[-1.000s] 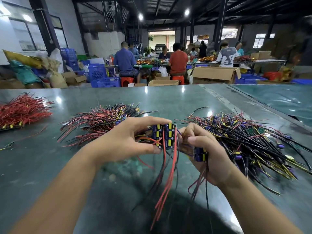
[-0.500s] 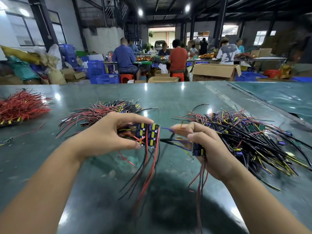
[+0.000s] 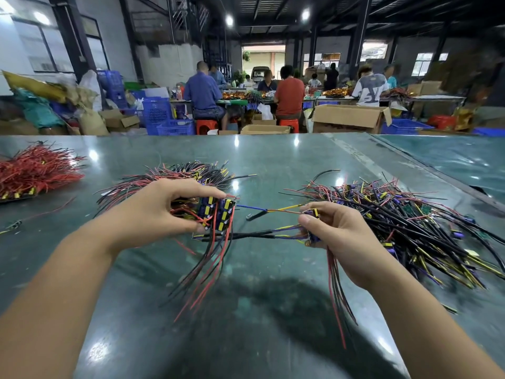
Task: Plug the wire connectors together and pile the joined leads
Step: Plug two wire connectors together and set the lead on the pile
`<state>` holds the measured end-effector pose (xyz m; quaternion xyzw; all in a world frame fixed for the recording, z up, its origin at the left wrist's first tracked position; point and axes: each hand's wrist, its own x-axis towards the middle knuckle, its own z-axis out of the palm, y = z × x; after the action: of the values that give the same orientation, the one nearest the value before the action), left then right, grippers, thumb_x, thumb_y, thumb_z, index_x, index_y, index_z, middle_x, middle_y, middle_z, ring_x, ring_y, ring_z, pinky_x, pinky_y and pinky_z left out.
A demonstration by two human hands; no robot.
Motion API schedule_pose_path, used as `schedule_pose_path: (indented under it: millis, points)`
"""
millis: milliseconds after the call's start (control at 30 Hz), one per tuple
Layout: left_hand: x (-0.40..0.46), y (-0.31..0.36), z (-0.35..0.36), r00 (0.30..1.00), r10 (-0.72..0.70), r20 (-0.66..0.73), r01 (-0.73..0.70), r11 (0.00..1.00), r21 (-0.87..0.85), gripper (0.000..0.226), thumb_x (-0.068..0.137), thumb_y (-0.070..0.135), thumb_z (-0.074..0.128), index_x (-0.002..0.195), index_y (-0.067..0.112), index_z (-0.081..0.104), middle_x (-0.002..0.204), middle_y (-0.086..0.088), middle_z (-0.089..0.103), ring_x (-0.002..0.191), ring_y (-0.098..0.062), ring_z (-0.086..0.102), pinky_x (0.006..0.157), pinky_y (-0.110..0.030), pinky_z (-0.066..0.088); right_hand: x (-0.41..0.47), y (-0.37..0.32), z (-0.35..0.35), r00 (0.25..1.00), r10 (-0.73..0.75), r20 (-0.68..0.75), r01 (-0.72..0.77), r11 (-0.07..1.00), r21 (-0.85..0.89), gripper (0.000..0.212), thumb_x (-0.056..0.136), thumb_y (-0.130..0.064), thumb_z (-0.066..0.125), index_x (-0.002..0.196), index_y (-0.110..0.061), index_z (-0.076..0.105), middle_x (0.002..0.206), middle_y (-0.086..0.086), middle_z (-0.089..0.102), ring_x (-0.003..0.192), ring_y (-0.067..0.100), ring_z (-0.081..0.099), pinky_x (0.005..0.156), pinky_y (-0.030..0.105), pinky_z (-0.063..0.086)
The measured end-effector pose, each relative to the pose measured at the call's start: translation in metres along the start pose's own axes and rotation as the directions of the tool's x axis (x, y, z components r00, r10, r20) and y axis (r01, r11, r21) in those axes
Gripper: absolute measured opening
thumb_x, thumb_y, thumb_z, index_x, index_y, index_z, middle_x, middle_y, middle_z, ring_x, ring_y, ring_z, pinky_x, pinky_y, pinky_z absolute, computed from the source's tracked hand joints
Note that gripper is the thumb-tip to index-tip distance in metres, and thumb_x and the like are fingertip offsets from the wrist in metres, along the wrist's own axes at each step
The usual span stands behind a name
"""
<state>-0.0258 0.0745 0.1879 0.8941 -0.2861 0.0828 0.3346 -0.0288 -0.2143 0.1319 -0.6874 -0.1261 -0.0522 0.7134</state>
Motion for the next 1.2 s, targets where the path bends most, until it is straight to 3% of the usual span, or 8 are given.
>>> schedule_pose_path:
  millis: [133,233,400,600,733,833,1000,1200]
  points:
    - [0.001,-0.004,0.002,0.998,-0.009,-0.064,0.007,1.0,-0.026,0.065,0.07,0.002,0.081,0.113,0.049,0.063,0.104,0.013,0.066,0.094,-0.012,0.064,0.086,-0.026,0.049,0.002,0.001,0.0,0.993,-0.094,-0.066,0.09,0.995,-0.048,0.023,0.082,-0.002,0.069,0.1,-0.015,0.064,0.071,-0.009,0.061,0.064,0.004,0.054,0.057,0.019,0.049]
    - [0.002,-0.006,0.006,0.988,-0.002,-0.157,-0.008,0.998,-0.065,0.065,0.07,0.002,0.08,0.112,0.05,0.063,0.107,0.016,0.065,0.097,-0.011,0.063,0.087,-0.018,0.045,0.002,0.001,-0.004,0.996,-0.089,0.005,0.089,0.996,0.005,0.041,0.075,0.004,0.073,0.109,-0.015,0.062,0.082,-0.008,0.067,0.074,0.004,0.06,0.068,0.017,0.051]
    - [-0.002,-0.002,0.015,0.971,0.085,-0.224,-0.084,0.996,0.015,0.065,0.068,-0.001,0.08,0.113,0.043,0.064,0.11,0.017,0.065,0.104,-0.002,0.061,0.091,-0.018,0.045,0.003,-0.002,-0.006,0.96,-0.266,-0.082,0.242,0.942,-0.232,0.033,0.075,0.005,0.074,0.093,-0.021,0.063,0.079,-0.012,0.067,0.073,0.0,0.06,0.072,0.012,0.045]
    - [-0.009,0.004,0.027,0.895,0.383,-0.228,-0.274,0.876,0.398,0.049,0.071,0.003,0.079,0.114,0.019,0.062,0.107,0.007,0.065,0.098,-0.009,0.061,0.087,-0.028,0.047,0.0,0.007,0.0,0.763,-0.629,-0.146,0.431,0.665,-0.61,0.031,0.076,0.005,0.073,0.092,-0.018,0.058,0.084,-0.007,0.06,0.078,0.0,0.055,0.075,0.005,0.041]
    - [-0.012,0.005,0.039,0.825,0.505,-0.252,-0.251,0.728,0.638,0.025,0.079,0.016,0.063,0.102,0.018,0.055,0.094,-0.002,0.065,0.083,-0.029,0.061,0.074,-0.042,0.045,-0.004,0.007,0.005,0.57,-0.819,-0.063,0.57,0.45,-0.687,0.016,0.074,0.006,0.069,0.086,0.001,0.061,0.085,0.0,0.055,0.08,0.016,0.053,0.078,0.012,0.041]
    - [-0.014,0.004,0.051,0.783,0.534,-0.318,-0.174,0.68,0.712,0.031,0.075,0.009,0.066,0.098,0.017,0.048,0.088,-0.008,0.061,0.078,-0.031,0.054,0.07,-0.043,0.041,-0.005,0.008,0.006,0.477,-0.879,-0.023,0.619,0.354,-0.702,0.02,0.072,0.008,0.067,0.086,-0.002,0.058,0.088,0.0,0.053,0.083,0.019,0.053,0.081,0.018,0.042]
    - [-0.016,0.001,0.068,0.731,0.499,-0.464,-0.053,0.72,0.692,0.035,0.074,0.0,0.064,0.103,0.016,0.053,0.104,-0.008,0.055,0.089,-0.028,0.054,0.072,-0.038,0.049,-0.003,0.012,0.002,0.442,-0.894,0.068,0.639,0.261,-0.723,0.021,0.08,-0.001,0.063,0.088,-0.014,0.049,0.098,0.003,0.06,0.092,0.021,0.055,0.089,0.021,0.041]
    - [-0.014,-0.005,0.059,0.734,0.561,-0.383,-0.131,0.669,0.731,0.039,0.097,0.002,0.034,0.107,0.007,0.072,0.117,-0.007,0.068,0.084,-0.025,0.07,0.067,-0.035,0.056,-0.002,0.015,-0.002,0.559,-0.818,0.133,0.684,0.364,-0.633,0.013,0.086,-0.009,0.055,0.088,-0.016,0.044,0.118,0.001,0.06,0.113,0.012,0.059,0.096,0.016,0.043]
